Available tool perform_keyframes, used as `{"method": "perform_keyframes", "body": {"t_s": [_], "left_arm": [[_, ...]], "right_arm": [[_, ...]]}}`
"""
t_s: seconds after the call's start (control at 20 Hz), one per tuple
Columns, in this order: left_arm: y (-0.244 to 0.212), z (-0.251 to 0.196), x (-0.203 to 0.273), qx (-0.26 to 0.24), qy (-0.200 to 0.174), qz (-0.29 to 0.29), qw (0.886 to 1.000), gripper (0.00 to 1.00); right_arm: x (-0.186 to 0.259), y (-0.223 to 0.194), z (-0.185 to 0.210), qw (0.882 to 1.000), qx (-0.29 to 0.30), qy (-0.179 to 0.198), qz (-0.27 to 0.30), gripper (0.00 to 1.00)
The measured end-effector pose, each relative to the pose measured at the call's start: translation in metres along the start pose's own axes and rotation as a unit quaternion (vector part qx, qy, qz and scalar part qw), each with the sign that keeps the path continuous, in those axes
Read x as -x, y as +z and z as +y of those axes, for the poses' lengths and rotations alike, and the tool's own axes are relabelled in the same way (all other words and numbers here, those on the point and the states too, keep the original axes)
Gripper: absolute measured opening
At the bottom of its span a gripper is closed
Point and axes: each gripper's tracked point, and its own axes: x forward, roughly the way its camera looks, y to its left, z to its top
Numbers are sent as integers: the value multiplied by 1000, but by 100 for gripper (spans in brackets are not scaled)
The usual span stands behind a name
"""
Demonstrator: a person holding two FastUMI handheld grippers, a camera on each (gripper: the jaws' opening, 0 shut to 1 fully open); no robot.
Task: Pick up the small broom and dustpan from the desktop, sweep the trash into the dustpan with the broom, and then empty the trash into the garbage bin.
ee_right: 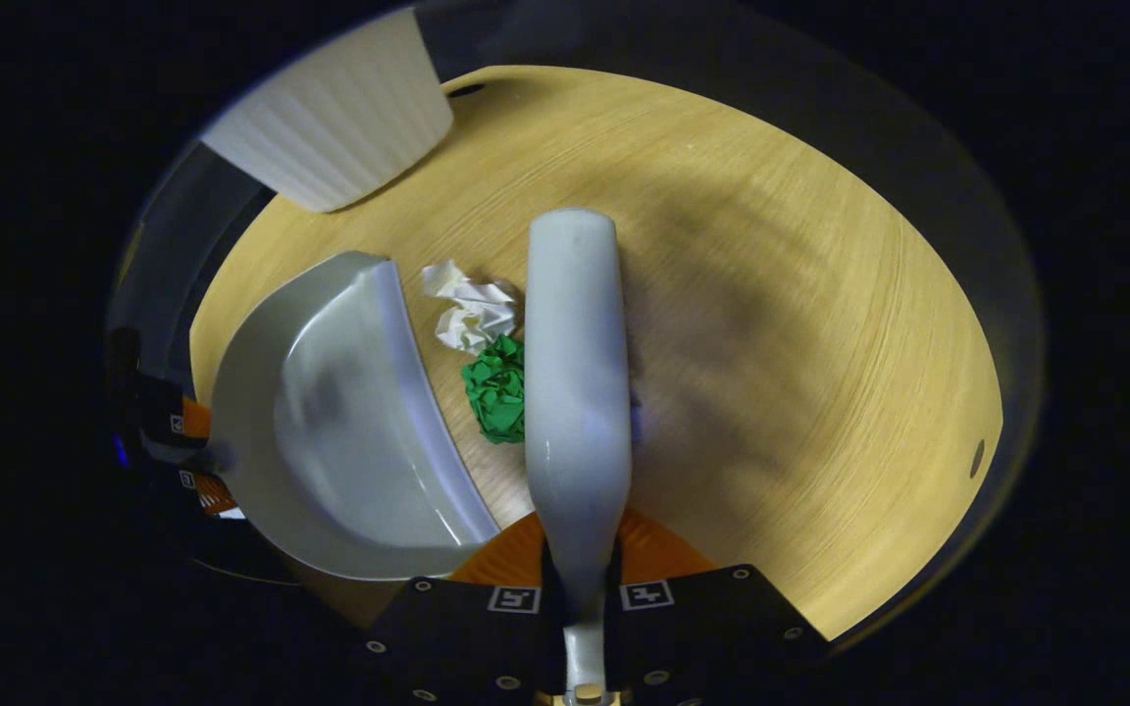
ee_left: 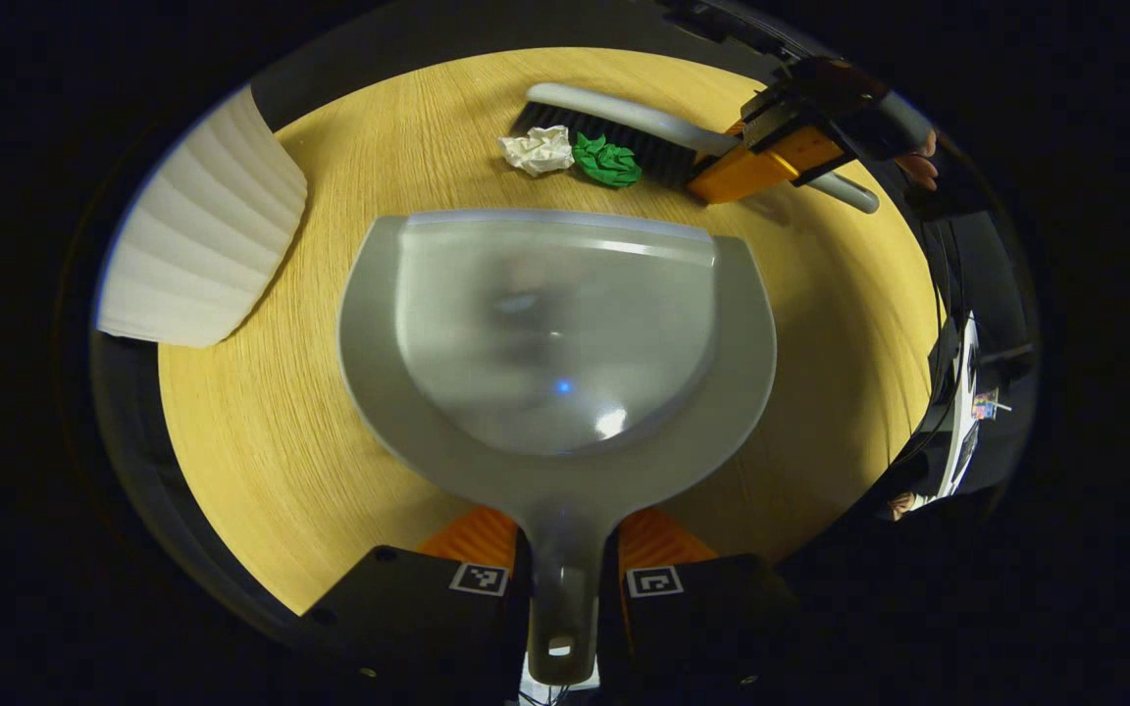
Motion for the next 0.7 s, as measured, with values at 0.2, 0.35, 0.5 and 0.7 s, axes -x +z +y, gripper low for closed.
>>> {"method": "perform_keyframes", "body": {"t_s": [0.2, 0.35, 0.5, 0.7], "left_arm": [[10, -6, -6, -18, 2, 1, 1000, 29], [15, -8, -8, -21, 1, 0, 1000, 29], [17, -12, -10, -24, -2, 0, 1000, 29], [26, -23, -18, -19, -1, -6, 1000, 29]], "right_arm": [[2, -3, 0, 999, 40, 25, 3, 15], [5, 0, 1, 996, 77, 42, 14, 15], [15, 7, -3, 992, 110, 52, 24, 15], [29, 25, -33, 992, 115, 38, 24, 15]]}}
